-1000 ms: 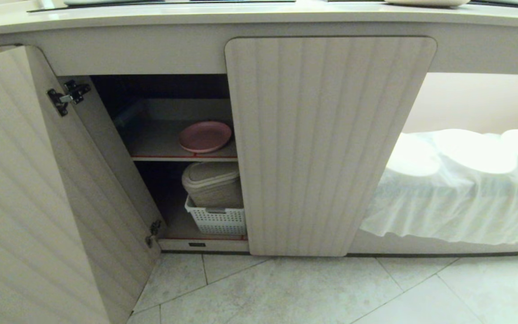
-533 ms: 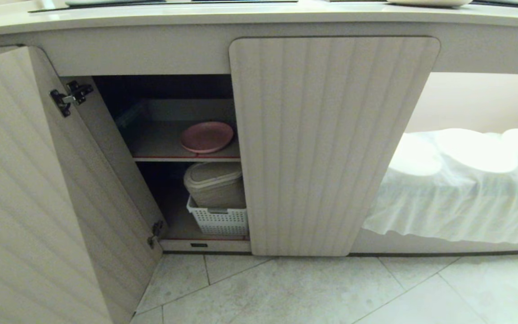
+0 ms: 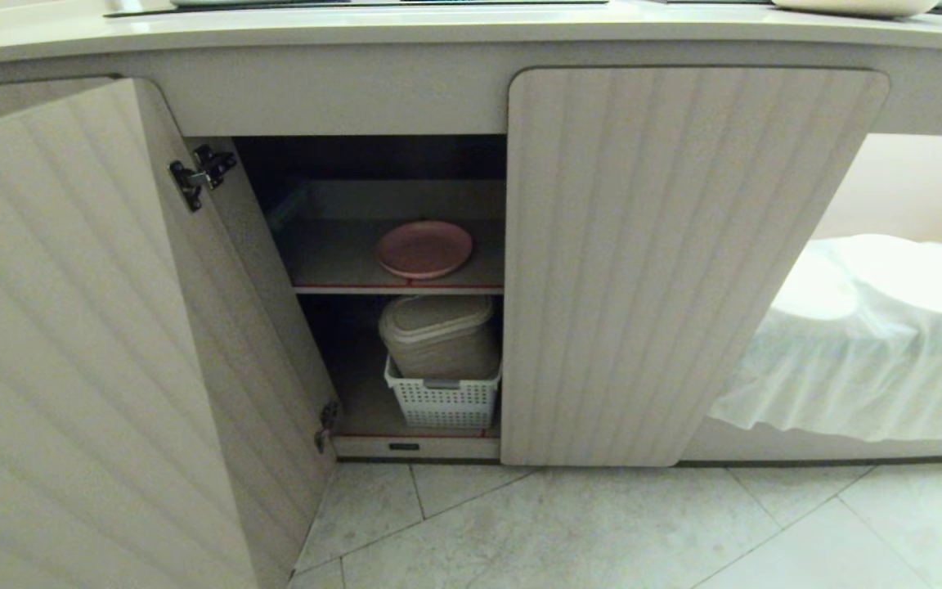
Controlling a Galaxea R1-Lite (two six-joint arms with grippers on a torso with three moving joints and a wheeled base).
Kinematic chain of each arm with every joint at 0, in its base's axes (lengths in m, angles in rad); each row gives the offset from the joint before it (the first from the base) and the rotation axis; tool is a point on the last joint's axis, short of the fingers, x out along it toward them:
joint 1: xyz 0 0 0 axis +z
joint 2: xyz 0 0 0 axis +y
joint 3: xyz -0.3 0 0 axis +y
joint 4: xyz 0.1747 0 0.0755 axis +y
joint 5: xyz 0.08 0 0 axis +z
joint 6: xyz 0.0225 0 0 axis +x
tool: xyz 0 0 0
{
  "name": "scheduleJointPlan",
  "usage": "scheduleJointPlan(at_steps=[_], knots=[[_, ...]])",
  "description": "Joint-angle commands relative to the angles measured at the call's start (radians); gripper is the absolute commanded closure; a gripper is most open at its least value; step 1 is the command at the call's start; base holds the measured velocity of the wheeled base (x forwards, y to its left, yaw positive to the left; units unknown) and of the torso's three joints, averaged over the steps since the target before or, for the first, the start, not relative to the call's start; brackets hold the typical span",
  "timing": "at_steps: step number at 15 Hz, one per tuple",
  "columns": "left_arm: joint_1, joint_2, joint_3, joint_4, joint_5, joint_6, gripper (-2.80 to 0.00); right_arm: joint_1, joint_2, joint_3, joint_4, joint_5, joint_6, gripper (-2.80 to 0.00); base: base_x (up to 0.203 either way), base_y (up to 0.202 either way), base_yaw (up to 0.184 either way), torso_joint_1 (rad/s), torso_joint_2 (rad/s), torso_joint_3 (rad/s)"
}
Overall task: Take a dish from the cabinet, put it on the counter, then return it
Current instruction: Close the cabinet door
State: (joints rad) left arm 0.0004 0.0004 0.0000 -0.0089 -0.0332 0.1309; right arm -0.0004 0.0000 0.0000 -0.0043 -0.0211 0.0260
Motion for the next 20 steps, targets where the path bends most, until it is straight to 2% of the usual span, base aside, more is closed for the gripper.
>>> scheduleJointPlan(at_steps=[1, 10, 20], knots=[[0.001, 0.000, 0.000, 0.000, -0.001, 0.003, 0.00, 0.000, 0.000, 0.000, 0.000, 0.000, 0.000, 0.00, 0.000, 0.118, 0.000, 0.009, 0.00, 0.002], [0.001, 0.000, 0.000, 0.000, -0.001, 0.001, 0.00, 0.000, 0.000, 0.000, 0.000, -0.002, 0.000, 0.00, 0.000, 0.006, 0.000, 0.000, 0.00, 0.000], [0.001, 0.000, 0.000, -0.002, -0.004, 0.049, 0.00, 0.000, 0.000, 0.000, 0.000, 0.000, 0.000, 0.00, 0.000, 0.000, 0.000, 0.000, 0.00, 0.000]])
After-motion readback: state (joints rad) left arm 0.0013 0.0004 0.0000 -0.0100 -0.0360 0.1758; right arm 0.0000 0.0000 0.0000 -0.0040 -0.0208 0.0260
